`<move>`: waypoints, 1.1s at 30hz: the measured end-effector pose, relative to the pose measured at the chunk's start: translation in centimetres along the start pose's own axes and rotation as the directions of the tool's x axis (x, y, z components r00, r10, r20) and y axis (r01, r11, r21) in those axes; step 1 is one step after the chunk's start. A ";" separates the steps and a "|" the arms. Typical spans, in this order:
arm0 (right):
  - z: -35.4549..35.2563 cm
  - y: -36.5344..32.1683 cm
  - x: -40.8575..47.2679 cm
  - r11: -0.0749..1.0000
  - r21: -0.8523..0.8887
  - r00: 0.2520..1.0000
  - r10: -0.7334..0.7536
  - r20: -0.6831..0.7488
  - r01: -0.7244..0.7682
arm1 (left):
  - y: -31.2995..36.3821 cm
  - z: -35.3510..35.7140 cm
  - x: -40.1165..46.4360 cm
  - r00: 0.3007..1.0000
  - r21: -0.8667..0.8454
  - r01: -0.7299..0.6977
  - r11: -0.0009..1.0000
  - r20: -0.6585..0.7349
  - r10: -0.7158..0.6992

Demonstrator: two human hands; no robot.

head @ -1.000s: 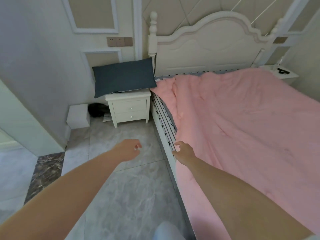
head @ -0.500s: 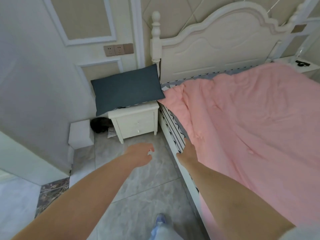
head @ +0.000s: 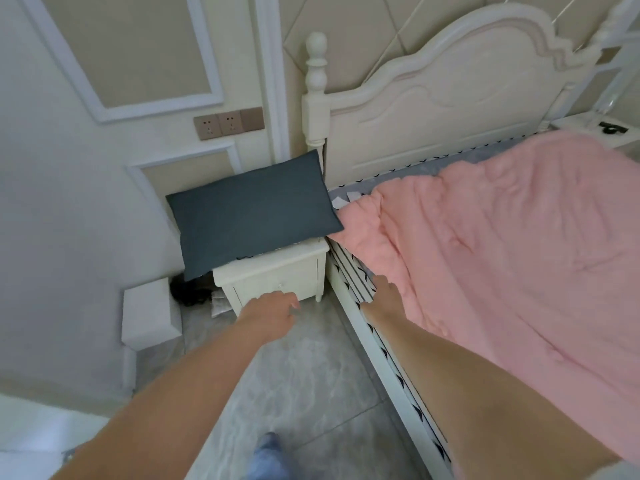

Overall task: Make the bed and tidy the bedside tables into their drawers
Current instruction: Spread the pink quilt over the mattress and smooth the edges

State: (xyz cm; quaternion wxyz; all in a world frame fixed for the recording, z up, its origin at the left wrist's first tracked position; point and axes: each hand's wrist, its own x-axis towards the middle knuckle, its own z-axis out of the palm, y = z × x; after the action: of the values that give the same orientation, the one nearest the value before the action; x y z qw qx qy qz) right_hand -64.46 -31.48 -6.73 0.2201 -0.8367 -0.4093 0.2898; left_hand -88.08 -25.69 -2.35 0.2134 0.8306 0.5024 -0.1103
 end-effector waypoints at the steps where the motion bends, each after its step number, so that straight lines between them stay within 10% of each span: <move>1: 0.1 -0.7 1.1 1.000 0.002 1.000 0.019 -0.017 -0.019 | -0.9 -1.0 1.1 1.000 0.002 -0.017 1.000 -0.005 0.017; 10: 1.1 -6.0 8.6 0.907 0.203 0.926 0.378 -0.002 -0.370 | -6.5 -9.0 12.4 0.995 0.031 -0.104 0.994 0.017 0.103; 22: -1.0 -3.2 22.6 0.843 0.293 0.874 0.485 -0.047 -0.452 | 0.0 -11.3 30.1 0.929 0.126 -0.361 0.924 0.131 0.345; 33: -2.8 -0.5 37.4 0.843 0.192 0.865 0.486 0.130 -0.502 | 5.5 -13.1 46.6 0.929 -0.100 -0.270 0.958 0.236 0.287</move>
State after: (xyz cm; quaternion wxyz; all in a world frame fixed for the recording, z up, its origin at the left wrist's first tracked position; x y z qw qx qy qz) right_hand -44.24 -1.16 -15.77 0.2131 -0.8727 -0.1537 0.4115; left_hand -61.65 14.86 -7.96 0.3150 0.8657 0.3522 -0.1652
